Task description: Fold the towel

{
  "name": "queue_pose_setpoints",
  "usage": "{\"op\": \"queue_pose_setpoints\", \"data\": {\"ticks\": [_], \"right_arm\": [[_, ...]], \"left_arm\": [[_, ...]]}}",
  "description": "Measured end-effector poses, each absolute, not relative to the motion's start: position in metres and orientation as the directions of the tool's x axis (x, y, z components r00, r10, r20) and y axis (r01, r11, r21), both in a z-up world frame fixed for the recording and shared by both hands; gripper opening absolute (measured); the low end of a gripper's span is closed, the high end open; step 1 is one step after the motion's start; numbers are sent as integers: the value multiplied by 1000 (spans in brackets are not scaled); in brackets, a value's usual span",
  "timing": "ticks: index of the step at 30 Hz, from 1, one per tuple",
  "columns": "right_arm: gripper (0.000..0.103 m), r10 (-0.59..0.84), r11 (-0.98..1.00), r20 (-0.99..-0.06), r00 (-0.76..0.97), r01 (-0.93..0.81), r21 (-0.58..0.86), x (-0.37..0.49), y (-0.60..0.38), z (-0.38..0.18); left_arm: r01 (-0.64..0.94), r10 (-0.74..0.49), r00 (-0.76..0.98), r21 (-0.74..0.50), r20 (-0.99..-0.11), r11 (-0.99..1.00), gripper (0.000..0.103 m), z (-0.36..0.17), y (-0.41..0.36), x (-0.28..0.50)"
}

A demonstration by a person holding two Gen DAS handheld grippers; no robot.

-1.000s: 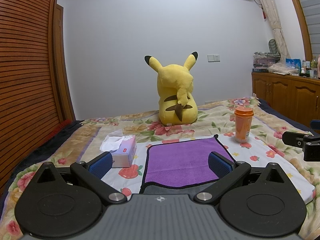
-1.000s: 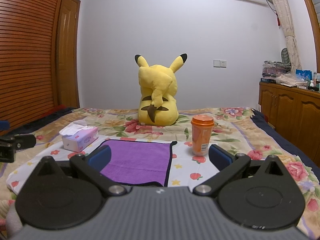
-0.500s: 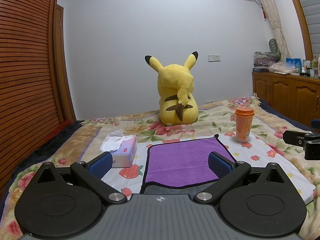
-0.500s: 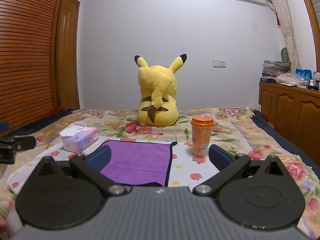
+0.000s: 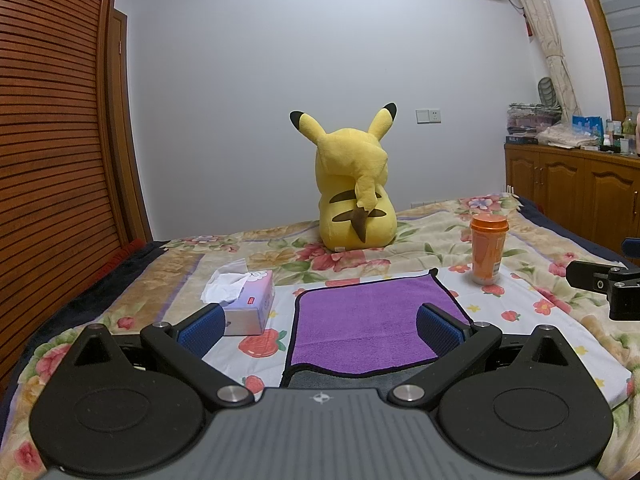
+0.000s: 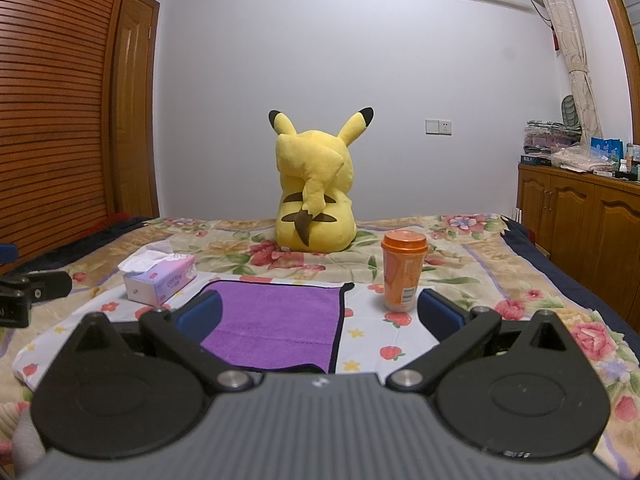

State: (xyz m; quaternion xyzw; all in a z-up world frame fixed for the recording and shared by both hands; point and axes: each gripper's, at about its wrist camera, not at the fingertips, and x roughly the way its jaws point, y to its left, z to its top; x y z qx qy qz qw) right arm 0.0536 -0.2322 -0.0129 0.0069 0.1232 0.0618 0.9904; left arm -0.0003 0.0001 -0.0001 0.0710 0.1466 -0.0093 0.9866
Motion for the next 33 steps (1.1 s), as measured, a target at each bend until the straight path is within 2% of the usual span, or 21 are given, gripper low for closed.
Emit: {"op": "queue_pose_setpoints", "data": {"ticks": [18,33], "right_arm": [[103,124,992,-243,962,-121,30,54,-226,-13],[103,127,992,-298,946,-128,16,64,-217,-19]], "left_arm": [[40,2,956,139,-294,989,103,0,5,2],[60,6,931,167,-366,984,103,-7,5,14]]}}
